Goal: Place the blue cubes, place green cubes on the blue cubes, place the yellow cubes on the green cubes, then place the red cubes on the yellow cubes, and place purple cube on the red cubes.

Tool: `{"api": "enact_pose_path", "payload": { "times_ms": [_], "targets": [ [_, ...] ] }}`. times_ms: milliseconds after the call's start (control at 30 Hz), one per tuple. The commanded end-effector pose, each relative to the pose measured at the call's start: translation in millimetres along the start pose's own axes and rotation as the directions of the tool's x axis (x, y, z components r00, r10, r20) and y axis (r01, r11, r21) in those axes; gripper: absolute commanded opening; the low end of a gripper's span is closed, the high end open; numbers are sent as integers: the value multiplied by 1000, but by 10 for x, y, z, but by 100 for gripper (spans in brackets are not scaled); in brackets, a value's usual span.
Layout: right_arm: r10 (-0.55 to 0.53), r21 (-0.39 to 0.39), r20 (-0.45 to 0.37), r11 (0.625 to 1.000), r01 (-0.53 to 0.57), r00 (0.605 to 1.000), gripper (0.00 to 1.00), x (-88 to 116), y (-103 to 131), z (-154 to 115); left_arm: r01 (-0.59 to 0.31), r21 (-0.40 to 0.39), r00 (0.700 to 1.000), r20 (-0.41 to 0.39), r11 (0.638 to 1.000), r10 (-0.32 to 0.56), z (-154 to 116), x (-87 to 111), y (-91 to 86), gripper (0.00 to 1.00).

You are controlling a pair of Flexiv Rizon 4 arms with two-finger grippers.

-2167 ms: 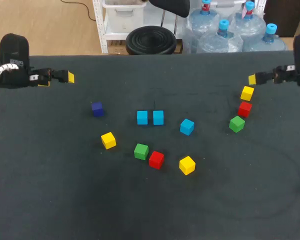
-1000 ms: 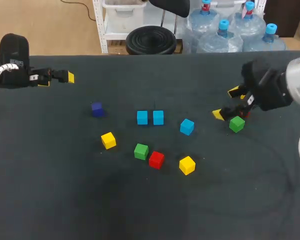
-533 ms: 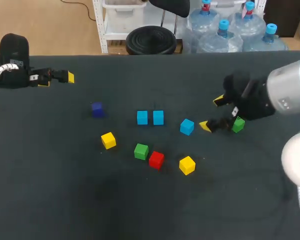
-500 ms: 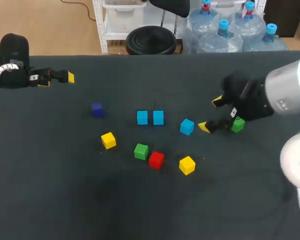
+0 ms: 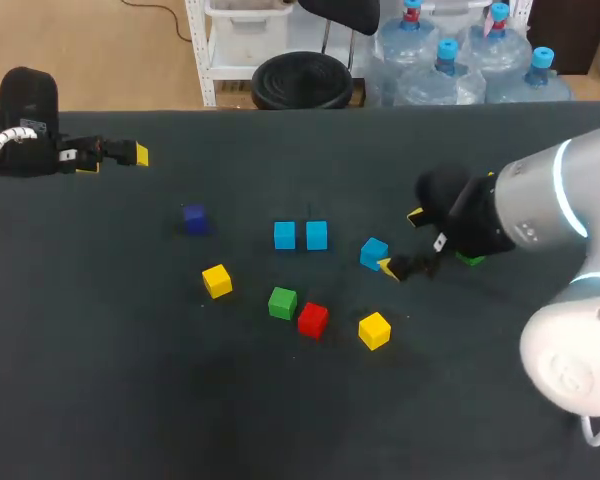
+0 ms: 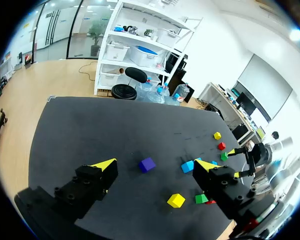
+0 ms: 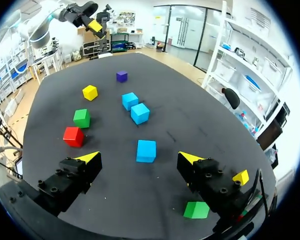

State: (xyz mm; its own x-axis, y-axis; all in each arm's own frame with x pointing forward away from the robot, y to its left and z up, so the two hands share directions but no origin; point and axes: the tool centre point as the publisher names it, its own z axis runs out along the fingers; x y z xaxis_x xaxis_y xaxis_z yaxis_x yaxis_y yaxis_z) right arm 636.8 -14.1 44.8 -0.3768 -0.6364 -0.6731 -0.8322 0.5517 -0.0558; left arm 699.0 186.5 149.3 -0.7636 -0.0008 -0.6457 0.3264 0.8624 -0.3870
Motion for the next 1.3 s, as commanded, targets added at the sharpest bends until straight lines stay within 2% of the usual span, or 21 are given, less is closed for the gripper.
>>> {"api": "enact_pose_path", "payload": {
  "times_ms": [33, 433, 733, 800, 867, 933, 1033, 1200, 1300],
  "targets": [
    [13, 387, -3, 922, -11, 1000, 100, 19, 52, 69, 1, -6, 1000, -4, 1000, -2, 0, -8, -12, 100],
    [1, 425, -23, 905, 9, 1000, 100, 79, 146, 219, 1, -6, 1000, -4, 1000, -2, 0, -8, -12, 100],
    [-5, 441, -30, 897, 18, 1000, 100, 79, 103, 313, 1, -6, 1000, -4, 1000, -2, 0, -8, -12, 100],
    [-12, 443, -31, 896, 24, 999, 96, 65, 91, 333, 1, -6, 1000, -4, 1000, -2, 0, -8, -12, 100],
    [-19, 441, -31, 897, 31, 999, 81, 52, 77, 354, 1, -6, 1000, -4, 1000, -2, 0, -8, -12, 100],
    [-25, 439, -30, 898, 35, 999, 73, 36, 62, 371, 1, -6, 1000, -4, 1000, -2, 0, -8, -12, 100],
    [-30, 436, -30, 899, 40, 999, 50, 27, 35, 389, 1, -6, 1000, -4, 1000, -2, 0, -8, -12, 100],
    [-34, 432, -32, 901, 44, 999, 46, 51, -2, 411, 1, -6, 1000, -4, 1000, -2, 0, -8, -12, 100],
    [-30, 428, -31, 903, 41, 999, 34, 71, -15, 419, 1, -6, 1000, -4, 1000, -2, 0, -8, -12, 100]
  ]
}}
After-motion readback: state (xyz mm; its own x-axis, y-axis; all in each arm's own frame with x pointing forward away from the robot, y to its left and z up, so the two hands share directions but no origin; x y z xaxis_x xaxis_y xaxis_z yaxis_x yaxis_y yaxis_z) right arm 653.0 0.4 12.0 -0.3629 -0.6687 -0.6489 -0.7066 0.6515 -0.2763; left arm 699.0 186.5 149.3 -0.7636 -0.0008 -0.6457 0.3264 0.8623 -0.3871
